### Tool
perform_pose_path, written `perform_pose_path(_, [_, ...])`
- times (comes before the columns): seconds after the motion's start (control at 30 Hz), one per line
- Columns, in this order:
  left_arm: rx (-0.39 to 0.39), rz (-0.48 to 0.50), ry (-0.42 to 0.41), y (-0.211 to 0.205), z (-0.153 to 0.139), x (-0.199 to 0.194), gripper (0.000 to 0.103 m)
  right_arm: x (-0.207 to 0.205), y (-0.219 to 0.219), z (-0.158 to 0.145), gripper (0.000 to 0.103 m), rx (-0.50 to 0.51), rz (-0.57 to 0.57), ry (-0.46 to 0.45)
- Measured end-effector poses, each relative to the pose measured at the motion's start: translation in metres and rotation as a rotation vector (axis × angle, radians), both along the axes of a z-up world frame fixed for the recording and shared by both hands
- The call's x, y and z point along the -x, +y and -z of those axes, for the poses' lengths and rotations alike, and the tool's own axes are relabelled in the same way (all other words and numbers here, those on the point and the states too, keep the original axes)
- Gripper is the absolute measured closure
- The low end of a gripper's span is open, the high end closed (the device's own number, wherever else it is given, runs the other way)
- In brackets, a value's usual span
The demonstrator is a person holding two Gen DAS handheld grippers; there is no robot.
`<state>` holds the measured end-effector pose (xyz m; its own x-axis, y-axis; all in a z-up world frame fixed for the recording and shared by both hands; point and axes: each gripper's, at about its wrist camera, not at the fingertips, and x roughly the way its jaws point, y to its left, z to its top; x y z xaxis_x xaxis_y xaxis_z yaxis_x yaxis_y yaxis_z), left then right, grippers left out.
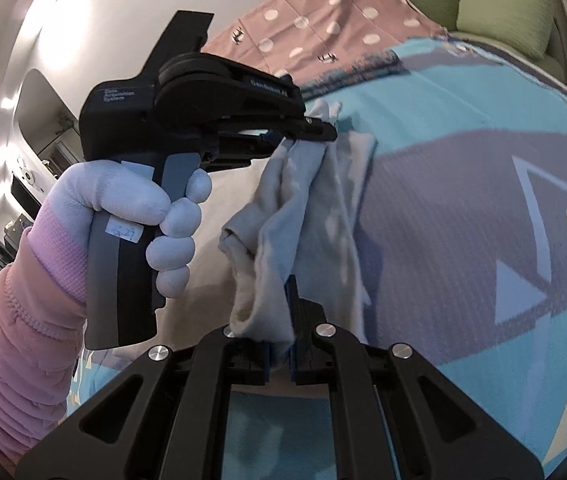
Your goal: Fold small clothes
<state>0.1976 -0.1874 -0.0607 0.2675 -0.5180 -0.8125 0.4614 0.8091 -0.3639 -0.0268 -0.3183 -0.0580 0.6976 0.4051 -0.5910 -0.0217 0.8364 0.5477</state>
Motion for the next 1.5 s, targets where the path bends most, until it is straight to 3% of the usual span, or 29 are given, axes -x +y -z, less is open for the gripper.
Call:
perform_pose_path(0.13, [0.021,0.012,-0.024,0.001,-0.013,0.007,0.069,0.001,-0.006,0.006,0.097,-0.035,-0.014,0.035])
perform_pose_path(0.23, [0.033,0.022,-0.098,0.014,-0.034,0.023,0.052,0.001,-0.014,0.011,0.097,-0.087,-0.021,0.061])
perform_pose_path(0.4, [0.026,-0.004,-0.245,0.069,-0.059,0.073,0.035,-0.001,-0.02,0.014,0.096,-0.128,-0.034,0.086])
perform_pose_path(0.5, [-0.016,-0.046,-0.32,0.116,-0.056,0.117,0.029,-0.003,-0.021,0.013,0.092,-0.121,-0.045,0.089])
perform_pose_path(0.67, [-0.043,-0.156,-0.296,0.189,-0.033,0.167,0.028,-0.004,-0.018,0.01,0.087,-0.102,-0.056,0.094])
perform_pose_path(0.77, [-0.034,-0.155,-0.261,0.21,-0.02,0.186,0.028,-0.006,-0.018,0.01,0.087,-0.096,-0.045,0.103])
perform_pose_path(0.97, [-0.064,-0.072,-0.213,0.204,0.005,0.204,0.028,-0.005,-0.016,0.002,0.093,-0.091,0.005,0.113])
perform_pose_path(1.17, [-0.067,-0.124,-0.261,0.209,0.007,0.201,0.028,0.0,-0.013,-0.002,0.094,-0.062,0.032,0.112])
perform_pose_path(1.4, [-0.229,-0.152,-0.337,0.205,0.018,0.2,0.027,0.002,-0.025,0.002,0.096,-0.146,0.073,0.147])
perform_pose_path(1.5, [-0.236,-0.177,-0.343,0.213,0.018,0.202,0.026,0.002,-0.036,0.017,0.097,-0.216,0.081,0.208])
